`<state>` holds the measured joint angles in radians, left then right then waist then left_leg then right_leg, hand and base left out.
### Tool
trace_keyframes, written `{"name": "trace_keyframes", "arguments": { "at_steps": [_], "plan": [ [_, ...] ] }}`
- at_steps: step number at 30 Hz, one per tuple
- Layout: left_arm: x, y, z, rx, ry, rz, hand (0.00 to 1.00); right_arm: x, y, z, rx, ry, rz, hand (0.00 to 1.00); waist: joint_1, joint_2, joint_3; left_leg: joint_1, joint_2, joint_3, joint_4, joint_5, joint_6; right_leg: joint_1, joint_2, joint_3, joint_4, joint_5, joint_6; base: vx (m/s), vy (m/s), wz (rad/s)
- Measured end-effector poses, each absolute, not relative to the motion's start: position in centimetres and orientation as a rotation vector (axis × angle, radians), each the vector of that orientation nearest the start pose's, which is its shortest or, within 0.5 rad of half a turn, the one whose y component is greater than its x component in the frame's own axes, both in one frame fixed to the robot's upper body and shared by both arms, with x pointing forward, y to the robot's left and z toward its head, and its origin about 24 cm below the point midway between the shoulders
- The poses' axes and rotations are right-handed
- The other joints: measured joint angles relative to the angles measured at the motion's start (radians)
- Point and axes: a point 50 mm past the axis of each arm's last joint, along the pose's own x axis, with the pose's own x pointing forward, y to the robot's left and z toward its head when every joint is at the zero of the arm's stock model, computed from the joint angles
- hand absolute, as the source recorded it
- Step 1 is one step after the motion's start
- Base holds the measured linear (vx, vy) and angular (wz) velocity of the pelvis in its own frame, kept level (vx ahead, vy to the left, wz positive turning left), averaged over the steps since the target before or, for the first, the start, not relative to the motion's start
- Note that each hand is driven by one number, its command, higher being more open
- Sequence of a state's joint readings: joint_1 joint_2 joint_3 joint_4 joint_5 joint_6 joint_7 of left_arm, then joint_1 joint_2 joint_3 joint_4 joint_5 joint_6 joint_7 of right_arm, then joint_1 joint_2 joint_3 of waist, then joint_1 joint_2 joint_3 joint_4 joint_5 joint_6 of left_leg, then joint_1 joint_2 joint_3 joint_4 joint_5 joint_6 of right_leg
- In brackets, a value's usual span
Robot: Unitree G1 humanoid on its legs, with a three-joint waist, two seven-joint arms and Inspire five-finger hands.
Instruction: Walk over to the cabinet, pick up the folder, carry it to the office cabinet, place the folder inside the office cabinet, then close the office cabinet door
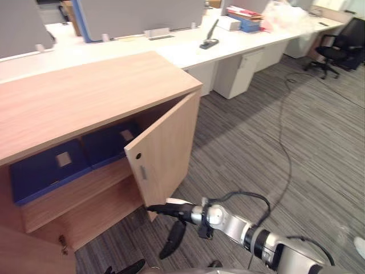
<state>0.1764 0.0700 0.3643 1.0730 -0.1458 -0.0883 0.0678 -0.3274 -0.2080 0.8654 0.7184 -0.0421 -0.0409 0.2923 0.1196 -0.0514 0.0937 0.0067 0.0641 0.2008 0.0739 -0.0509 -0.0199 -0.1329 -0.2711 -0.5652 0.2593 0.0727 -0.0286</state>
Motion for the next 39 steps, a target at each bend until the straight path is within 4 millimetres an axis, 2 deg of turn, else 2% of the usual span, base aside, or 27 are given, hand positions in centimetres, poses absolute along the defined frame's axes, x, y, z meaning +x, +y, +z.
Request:
{"name": "trace_keyframes", "arguments": {
  "at_steps": [1, 2, 3, 4, 6, 7, 9, 11, 15, 18, 22, 23, 24, 25, 26, 27, 28, 30, 31, 32, 33, 34, 35, 39],
  "plan": [
    [4.7, 22.9, -16.3, -0.170, 1.108, 0.558, 1.00, 21.4, -7.3, -8.9, -0.606, 0.564, 0.968, 1.00, -0.011, -0.001, -0.001, -0.008, -0.013, -0.060, -0.013, 0.011, 0.007, -0.015, -0.002, 0.143, 0.030, -0.027, 0.019, 0.05, 0.048, 1.46],
    [4.7, 23.0, -16.3, -0.157, 1.109, 0.548, 1.00, 21.0, -7.9, -9.4, -0.596, 0.593, 0.933, 1.00, -0.016, -0.005, -0.004, -0.014, -0.021, -0.095, -0.018, 0.018, 0.011, -0.022, 0.003, 0.228, 0.036, -0.048, 0.033, 0.09, -0.043, 1.55],
    [5.0, 23.2, -16.2, -0.145, 1.105, 0.541, 1.00, 20.6, -8.8, -10.0, -0.581, 0.627, 0.881, 1.00, -0.027, -0.010, -0.003, -0.034, -0.033, -0.150, -0.020, 0.026, 0.012, -0.023, 0.024, 0.369, 0.039, -0.096, 0.047, 0.12, -0.121, 1.79],
    [5.7, 23.1, -16.1, -0.126, 1.095, 0.523, 1.00, 19.9, -10.3, -11.1, -0.558, 0.698, 0.797, 1.00, -0.035, -0.009, -0.001, -0.065, -0.050, -0.244, -0.020, 0.048, 0.016, -0.021, 0.069, 0.565, 0.038, -0.162, 0.074, 0.12, -0.150, 1.87],
    [6.4, 23.0, -16.1, -0.123, 1.084, 0.509, 1.00, 19.0, -11.7, -12.1, -0.562, 0.771, 0.730, 1.00, -0.042, -0.003, 0.007, -0.089, -0.059, -0.336, -0.022, 0.064, -0.005, -0.018, 0.113, 0.698, 0.035, -0.210, 0.100, 0.08, -0.218, 1.94],
    [7.1, 23.2, -15.9, -0.115, 1.068, 0.502, 1.00, 17.8, -12.9, -13.2, -0.572, 0.841, 0.677, 1.00, -0.057, -0.012, 0.018, -0.100, -0.079, -0.431, -0.023, 0.081, -0.038, 0.026, 0.117, 0.730, 0.008, -0.248, 0.161, 0.07, -0.275, 2.09],
    [7.7, 22.7, -15.9, -0.113, 1.062, 0.482, 1.00, 16.4, -14.0, -14.0, -0.581, 0.906, 0.633, 1.00, -0.053, 0.011, 0.020, -0.105, -0.060, -0.499, -0.042, 0.096, -0.062, 0.054, 0.130, 0.646, -0.003, -0.266, 0.152, 0.04, -0.239, 1.42],
    [7.4, 22.4, -16.1, -0.110, 1.077, 0.472, 1.00, 14.8, -15.3, -14.7, -0.561, 0.964, 0.566, 1.00, -0.053, 0.032, 0.009, -0.117, -0.017, -0.574, -0.076, 0.114, -0.092, 0.076, 0.170, 0.563, -0.020, -0.275, 0.124, 0.05, -0.296, 0.91],
    [7.6, 22.6, -16.0, -0.101, 1.072, 0.468, 1.00, 12.9, -17.1, -15.7, -0.412, 1.069, 0.379, 1.00, -0.060, 0.031, 0.010, -0.135, 0.006, -0.668, -0.107, 0.141, -0.123, 0.116, 0.198, 0.461, -0.060, -0.279, 0.105, 0.03, -0.169, 0.77],
    [7.8, 22.3, -16.0, -0.074, 1.075, 0.431, 1.00, 12.1, -17.9, -16.0, -0.361, 1.108, 0.283, 1.00, -0.062, 0.027, 0.011, -0.131, -0.003, -0.729, -0.117, 0.152, -0.132, 0.167, 0.202, 0.399, -0.095, -0.279, 0.102, 0.03, -0.087, 0.65],
    [8.4, 22.1, -15.9, -0.065, 1.056, 0.410, 1.00, 11.6, -17.8, -16.2, -0.237, 1.123, 0.154, 1.00, -0.059, 0.033, 0.026, -0.130, -0.028, -0.789, -0.105, 0.163, -0.136, 0.226, 0.200, 0.315, -0.114, -0.292, 0.095, 0.02, -0.051, 0.59],
    [8.6, 22.0, -15.8, -0.066, 1.049, 0.409, 1.00, 11.6, -17.7, -16.2, -0.219, 1.122, 0.137, 1.00, -0.057, 0.033, 0.032, -0.135, -0.034, -0.783, -0.096, 0.166, -0.131, 0.229, 0.197, 0.303, -0.108, -0.296, 0.095, 0.01, -0.018, 0.64],
    [9.0, 22.1, -15.6, -0.067, 1.029, 0.407, 1.00, 11.6, -17.4, -16.3, -0.171, 1.119, 0.094, 1.00, -0.059, 0.028, 0.048, -0.151, -0.048, -0.695, -0.076, 0.180, -0.110, 0.242, 0.180, 0.268, -0.103, -0.301, 0.093, -0.01, 0.022, 0.82],
    [9.8, 22.2, -15.3, -0.068, 1.001, 0.407, 1.00, 11.4, -17.3, -16.3, -0.097, 1.123, 0.030, 1.00, -0.066, 0.015, 0.057, -0.189, -0.046, -0.503, -0.025, 0.164, -0.032, 0.239, 0.162, 0.217, -0.106, -0.299, 0.090, -0.02, 0.041, 0.76],
    [9.9, 22.3, -15.3, -0.067, 0.998, 0.408, 1.00, 11.4, -17.4, -16.3, -0.089, 1.123, 0.023, 1.00, -0.067, 0.015, 0.059, -0.198, -0.044, -0.475, -0.011, 0.160, -0.026, 0.241, 0.161, 0.212, -0.105, -0.299, 0.090, -0.01, 0.046, 1.10],
    [10.5, 22.4, -15.1, -0.067, 0.983, 0.407, 1.00, 11.1, -17.7, -16.4, -0.017, 1.128, -0.053, 1.00, -0.078, 0.018, 0.068, -0.297, 0.032, -0.120, 0.233, 0.067, 0.008, 0.253, 0.148, 0.144, -0.107, -0.298, 0.091, 0.07, 0.054, 1.02],
    [10.5, 22.4, -15.1, -0.066, 0.981, 0.404, 1.00, 10.7, -18.3, -16.5, 0.039, 1.140, -0.125, 1.00, -0.078, 0.022, 0.071, -0.306, 0.078, 0.047, 0.348, -0.010, 0.027, 0.272, 0.139, 0.105, -0.109, -0.297, 0.095, 0.12, 0.069, 1.13],
    [10.5, 22.4, -15.1, -0.062, 0.984, 0.398, 1.00, 10.2, -19.0, -16.6, 0.084, 1.147, -0.191, 1.00, -0.079, 0.024, 0.071, -0.302, 0.091, 0.157, 0.396, -0.076, 0.047, 0.282, 0.122, 0.068, -0.103, -0.302, 0.111, 0.18, 0.137, 0.71],
    [10.5, 22.3, -15.2, -0.057, 0.989, 0.390, 1.00, 10.0, -19.3, -16.6, 0.118, 1.144, -0.233, 1.00, -0.080, 0.037, 0.072, -0.303, 0.085, 0.201, 0.379, -0.093, 0.073, 0.284, 0.119, 0.048, -0.093, -0.312, 0.128, 0.24, 0.208, 0.93],
    [10.9, 22.6, -15.0, -0.044, 0.979, 0.378, 1.00, 9.8, -19.4, -16.6, 0.166, 1.145, -0.278, 1.00, -0.078, 0.015, 0.082, -0.300, 0.032, 0.192, 0.336, -0.088, 0.092, 0.278, 0.089, 0.022, -0.076, -0.320, 0.140, 0.19, 0.167, 0.84],
    [10.9, 22.8, -15.0, -0.036, 0.979, 0.375, 1.00, 9.7, -19.2, -16.7, 0.187, 1.149, -0.289, 1.00, -0.079, 0.005, 0.082, -0.290, 0.004, 0.185, 0.297, -0.073, 0.093, 0.275, 0.073, 0.014, -0.073, -0.318, 0.137, 0.23, 0.187, 0.89],
    [10.9, 22.9, -15.0, -0.019, 0.985, 0.363, 1.00, 9.6, -19.0, -16.7, 0.218, 1.146, -0.308, 1.00, -0.086, -0.005, 0.085, -0.252, -0.054, 0.163, 0.201, -0.031, 0.103, 0.277, 0.048, 0.014, -0.073, -0.308, 0.120, 0.17, 0.153, 0.76],
    [10.8, 22.7, -15.1, -0.015, 0.991, 0.349, 1.00, 9.6, -19.2, -16.7, 0.242, 1.139, -0.328, 1.00, -0.096, 0.000, 0.084, -0.207, -0.095, 0.138, 0.093, 0.022, 0.111, 0.279, 0.044, 0.028, -0.081, -0.299, 0.102, 0.16, 0.139, 0.73],
    [10.6, 22.1, -15.3, -0.014, 1.010, 0.322, 1.00, 9.7, -19.2, -16.7, 0.286, 1.122, -0.357, 1.00, -0.106, 0.017, 0.080, -0.072, -0.161, 0.079, -0.166, 0.141, 0.113, 0.286, 0.073, 0.037, -0.136, -0.295, 0.104, 0.04, 0.029, 0.45]
  ]
}}
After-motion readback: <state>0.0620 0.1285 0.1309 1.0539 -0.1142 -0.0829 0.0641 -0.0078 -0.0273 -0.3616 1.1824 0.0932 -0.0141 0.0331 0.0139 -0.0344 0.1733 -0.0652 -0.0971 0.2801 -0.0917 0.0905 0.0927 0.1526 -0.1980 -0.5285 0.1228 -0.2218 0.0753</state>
